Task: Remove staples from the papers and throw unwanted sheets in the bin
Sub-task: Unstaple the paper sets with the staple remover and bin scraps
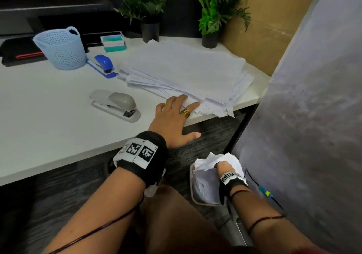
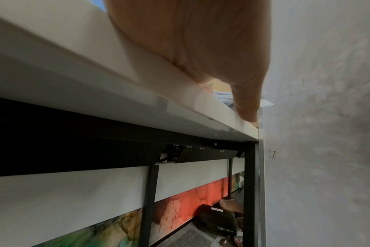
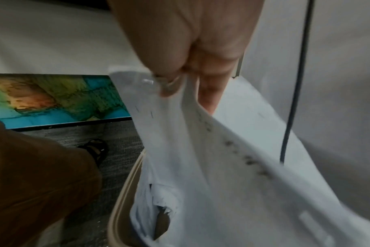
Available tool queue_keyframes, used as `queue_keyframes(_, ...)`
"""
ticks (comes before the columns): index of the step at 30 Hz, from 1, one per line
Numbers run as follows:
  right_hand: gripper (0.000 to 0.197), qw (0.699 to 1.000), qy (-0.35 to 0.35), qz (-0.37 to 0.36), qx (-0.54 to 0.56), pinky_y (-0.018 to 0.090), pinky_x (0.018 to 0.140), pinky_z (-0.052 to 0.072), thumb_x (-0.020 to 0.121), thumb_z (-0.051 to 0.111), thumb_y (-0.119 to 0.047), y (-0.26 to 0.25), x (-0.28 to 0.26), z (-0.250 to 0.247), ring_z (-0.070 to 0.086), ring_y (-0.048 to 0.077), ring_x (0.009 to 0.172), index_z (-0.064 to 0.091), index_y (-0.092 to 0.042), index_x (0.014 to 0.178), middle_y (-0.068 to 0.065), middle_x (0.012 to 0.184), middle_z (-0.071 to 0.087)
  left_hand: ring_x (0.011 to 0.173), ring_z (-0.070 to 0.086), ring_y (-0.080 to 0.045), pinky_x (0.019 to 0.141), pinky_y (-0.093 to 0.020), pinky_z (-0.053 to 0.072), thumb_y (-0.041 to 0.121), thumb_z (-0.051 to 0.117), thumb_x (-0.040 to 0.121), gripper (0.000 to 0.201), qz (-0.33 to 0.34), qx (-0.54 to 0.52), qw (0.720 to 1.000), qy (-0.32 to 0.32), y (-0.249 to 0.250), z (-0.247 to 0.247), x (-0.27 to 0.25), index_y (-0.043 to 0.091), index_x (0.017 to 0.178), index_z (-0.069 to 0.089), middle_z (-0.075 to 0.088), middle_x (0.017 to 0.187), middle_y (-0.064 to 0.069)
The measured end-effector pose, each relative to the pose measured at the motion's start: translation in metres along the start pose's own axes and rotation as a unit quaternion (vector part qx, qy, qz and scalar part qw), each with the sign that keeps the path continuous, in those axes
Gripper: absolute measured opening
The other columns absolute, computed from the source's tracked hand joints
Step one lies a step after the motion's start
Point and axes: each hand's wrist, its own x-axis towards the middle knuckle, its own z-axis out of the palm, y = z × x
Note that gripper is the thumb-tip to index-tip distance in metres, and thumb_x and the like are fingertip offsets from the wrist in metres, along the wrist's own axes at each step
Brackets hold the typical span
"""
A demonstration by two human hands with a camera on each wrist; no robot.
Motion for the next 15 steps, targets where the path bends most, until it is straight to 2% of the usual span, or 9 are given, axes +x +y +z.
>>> queue_keyframes(1, 0.058, 0.999, -0.031, -0.009, -0.016, 0.032, 0.083, 0.050, 0.074, 0.043, -0.079, -0.006, -0.005, 0.007, 0.064, 0.027, 0.093, 0.065, -0.036, 0.106, 0.001, 0.097, 0.070, 0.139, 0.009, -0.025, 0.109, -0.045, 0.014, 0.074, 0.036, 0.077, 0.084, 0.003, -0.001, 1.000, 0.003, -0.001, 0.000, 0.001, 0.038, 0.148, 0.010, 0.011, 0.154, -0.005)
queue_keyframes(2, 0.058, 0.996, -0.085, -0.017, -0.005, 0.037, 0.093, 0.046, 0.085, 0.044, -0.066, -0.015, -0.009, 0.010, 0.059, 0.030, 0.109, 0.050, -0.031, 0.131, 0.011, 0.119, 0.063, 0.138, 0.010, -0.025, 0.109, -0.045, 0.015, 0.075, 0.032, 0.075, 0.083, 0.003, -0.008, 1.000, 0.007, -0.003, 0.001, 0.002, 0.039, 0.147, 0.011, 0.012, 0.153, -0.005)
queue_keyframes(3, 0.066, 0.991, -0.134, -0.018, -0.005, 0.041, 0.102, 0.038, 0.092, 0.042, -0.056, -0.022, -0.015, 0.012, 0.050, 0.033, 0.122, 0.025, -0.026, 0.148, 0.018, 0.136, 0.049, 0.138, 0.011, -0.025, 0.109, -0.046, 0.015, 0.075, 0.027, 0.074, 0.082, 0.002, -0.018, 1.000, 0.010, -0.004, 0.001, 0.003, 0.039, 0.147, 0.014, 0.013, 0.153, -0.004)
queue_keyframes(4, 0.070, 0.989, -0.144, -0.015, -0.004, 0.044, 0.105, 0.034, 0.094, 0.040, -0.052, -0.029, -0.017, 0.011, 0.044, 0.033, 0.128, 0.008, -0.027, 0.151, 0.018, 0.144, 0.040, 0.137, 0.012, -0.024, 0.109, -0.046, 0.016, 0.076, 0.022, 0.073, 0.082, 0.002, -0.029, 1.000, 0.013, -0.004, 0.001, 0.003, 0.039, 0.146, 0.016, 0.015, 0.152, -0.004)
queue_keyframes(6, 0.067, 0.997, -0.060, -0.038, 0.014, 0.045, 0.099, 0.036, 0.094, 0.041, -0.049, -0.039, -0.019, 0.000, 0.044, 0.031, 0.127, 0.015, -0.022, 0.149, 0.012, 0.143, 0.040, 0.138, 0.011, -0.024, 0.110, -0.048, 0.016, 0.075, 0.018, 0.071, 0.082, 0.002, -0.047, 0.999, 0.014, -0.004, 0.000, 0.003, 0.040, 0.145, 0.021, 0.015, 0.153, -0.004)
queue_keyframes(8, 0.051, 0.995, 0.065, -0.064, 0.043, 0.041, 0.091, 0.041, 0.094, 0.045, -0.045, -0.052, -0.028, -0.025, 0.051, 0.031, 0.117, 0.043, -0.011, 0.131, 0.013, 0.128, 0.053, 0.142, 0.001, -0.024, 0.113, -0.052, 0.012, 0.074, 0.025, 0.076, 0.076, -0.003, -0.062, 0.998, 0.009, -0.002, -0.002, 0.004, 0.041, 0.144, 0.022, 0.009, 0.155, -0.005)
queue_keyframes(10, 0.038, 0.960, 0.217, -0.115, 0.131, 0.038, 0.080, 0.047, 0.093, 0.049, -0.039, -0.059, -0.042, -0.053, 0.061, 0.033, 0.097, 0.061, -0.005, 0.105, 0.014, 0.102, 0.065, 0.143, -0.014, -0.023, 0.114, -0.056, 0.003, 0.065, 0.040, 0.084, 0.068, -0.014, -0.082, 0.997, -0.008, -0.001, -0.004, 0.005, 0.041, 0.145, 0.020, 0.000, 0.157, -0.002)
queue_keyframes(13, 0.035, 0.856, 0.412, -0.184, 0.250, 0.025, 0.062, 0.043, 0.090, 0.048, -0.033, -0.079, -0.075, -0.106, 0.060, 0.025, 0.063, 0.066, -0.005, 0.078, 0.008, 0.068, 0.064, 0.144, -0.015, -0.022, 0.113, -0.055, -0.003, 0.055, 0.047, 0.088, 0.064, -0.017, -0.106, 0.994, -0.013, -0.001, -0.007, 0.004, 0.040, 0.145, 0.020, -0.001, 0.158, 0.000)
queue_keyframes(15, 0.035, 0.785, 0.500, -0.224, 0.290, 0.021, 0.056, 0.036, 0.089, 0.048, -0.027, -0.095, -0.098, -0.146, 0.051, 0.016, 0.055, 0.063, -0.004, 0.068, 0.005, 0.060, 0.058, 0.144, -0.011, -0.020, 0.114, -0.052, -0.003, 0.051, 0.050, 0.089, 0.065, -0.019, -0.125, 0.992, -0.010, -0.003, -0.009, 0.004, 0.037, 0.145, 0.021, 0.001, 0.158, 0.002)
